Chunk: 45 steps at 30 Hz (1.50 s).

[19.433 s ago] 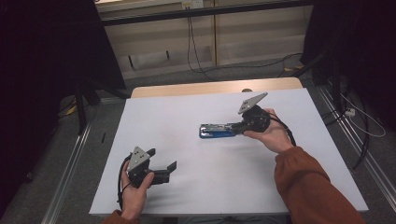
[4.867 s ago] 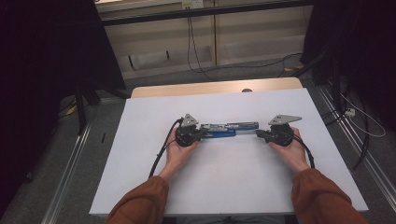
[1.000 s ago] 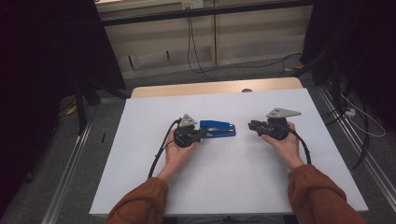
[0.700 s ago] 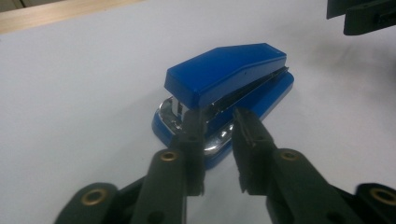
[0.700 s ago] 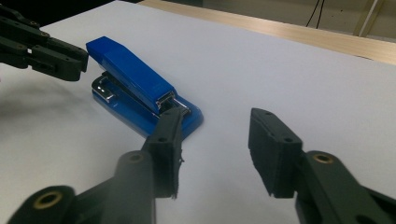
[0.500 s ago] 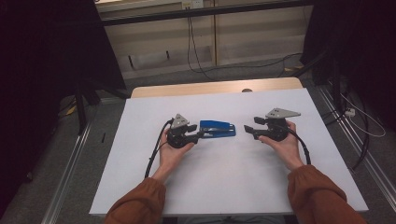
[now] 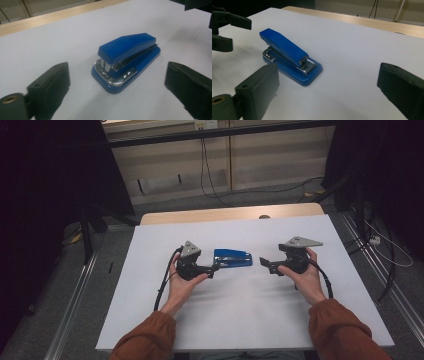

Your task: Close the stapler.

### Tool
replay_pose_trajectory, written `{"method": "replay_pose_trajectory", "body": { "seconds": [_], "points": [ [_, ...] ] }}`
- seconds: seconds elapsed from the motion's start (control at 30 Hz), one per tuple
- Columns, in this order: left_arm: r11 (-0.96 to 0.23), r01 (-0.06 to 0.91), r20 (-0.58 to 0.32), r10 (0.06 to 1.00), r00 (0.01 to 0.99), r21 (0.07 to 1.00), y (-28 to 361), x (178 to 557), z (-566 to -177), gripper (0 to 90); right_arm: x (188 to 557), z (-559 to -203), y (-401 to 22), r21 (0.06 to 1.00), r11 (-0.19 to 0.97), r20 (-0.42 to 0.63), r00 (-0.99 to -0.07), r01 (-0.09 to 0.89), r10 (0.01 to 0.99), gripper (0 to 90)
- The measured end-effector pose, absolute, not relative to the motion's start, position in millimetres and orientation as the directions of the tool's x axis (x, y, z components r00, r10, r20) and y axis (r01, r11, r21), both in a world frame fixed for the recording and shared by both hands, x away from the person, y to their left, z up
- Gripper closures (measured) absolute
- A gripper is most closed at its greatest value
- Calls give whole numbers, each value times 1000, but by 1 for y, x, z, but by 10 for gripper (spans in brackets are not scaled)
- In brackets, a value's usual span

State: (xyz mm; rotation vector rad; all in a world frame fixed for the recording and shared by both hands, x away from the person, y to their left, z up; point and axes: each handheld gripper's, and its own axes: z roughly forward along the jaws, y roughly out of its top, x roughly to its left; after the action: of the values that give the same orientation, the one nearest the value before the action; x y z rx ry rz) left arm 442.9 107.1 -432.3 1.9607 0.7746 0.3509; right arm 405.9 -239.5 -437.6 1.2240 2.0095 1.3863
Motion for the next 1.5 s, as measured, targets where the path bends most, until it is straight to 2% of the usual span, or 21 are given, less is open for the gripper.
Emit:
{"method": "replay_pose_trajectory", "body": {
  "seconds": [0.4, 0.77, 0.93, 1.5],
  "points": [
    [-325, 356, -68, 647, 759, 876, 117, 425, -425, 45, 385, -429, -245, 917, 120, 89, -489, 380, 868, 26],
    [-275, 342, -69, 682, 728, 899, 133, 402, -420, 41, 365, -425, -249, 931, 123, 56, -467, 344, 883, 30],
    [-274, 327, -41, 706, 707, 904, 143, 394, -419, 40, 355, -422, -250, 935, 127, 40, -454, 330, 890, 28],
    [-239, 318, -43, 736, 676, 917, 174, 365, -415, 38, 323, -421, -267, 941, 83, 58, -398, 328, 916, 22]
  ]
}}
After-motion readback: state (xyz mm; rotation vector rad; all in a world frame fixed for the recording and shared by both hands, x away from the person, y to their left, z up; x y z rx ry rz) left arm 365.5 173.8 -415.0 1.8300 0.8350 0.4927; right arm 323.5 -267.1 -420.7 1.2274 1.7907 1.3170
